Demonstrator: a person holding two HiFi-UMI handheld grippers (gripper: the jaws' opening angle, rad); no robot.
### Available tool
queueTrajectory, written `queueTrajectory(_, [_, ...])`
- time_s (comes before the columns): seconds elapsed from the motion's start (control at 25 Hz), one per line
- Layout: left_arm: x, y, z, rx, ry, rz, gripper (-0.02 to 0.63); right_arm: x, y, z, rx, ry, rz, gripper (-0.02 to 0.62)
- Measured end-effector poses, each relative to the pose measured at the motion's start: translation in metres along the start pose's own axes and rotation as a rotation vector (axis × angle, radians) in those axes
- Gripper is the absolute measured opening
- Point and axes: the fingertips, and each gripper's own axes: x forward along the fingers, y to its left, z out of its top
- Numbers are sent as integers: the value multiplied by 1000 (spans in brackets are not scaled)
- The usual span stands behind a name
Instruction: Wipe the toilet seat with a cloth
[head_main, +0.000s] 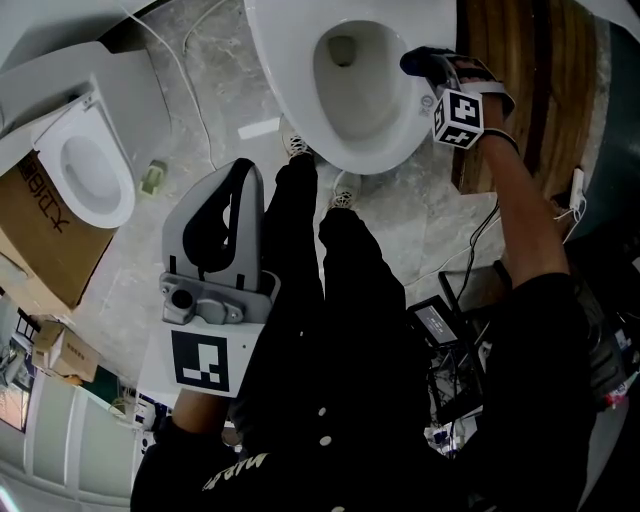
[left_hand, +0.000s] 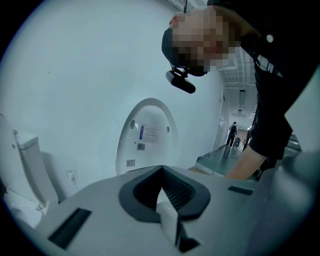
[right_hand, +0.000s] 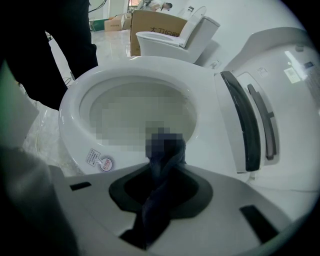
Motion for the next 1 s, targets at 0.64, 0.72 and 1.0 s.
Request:
queueTrajectory(0.64, [-12, 4, 9, 5, -18, 7, 9, -9, 53, 21, 164, 7, 45, 86])
queueTrajectory(0.72, [-13, 2, 10, 5, -20, 7, 9, -10, 61, 24, 187, 5, 48, 86])
queueTrajectory(1.0, [-15, -1, 10, 5, -20, 8, 9, -13, 76, 31, 219, 14, 49, 86])
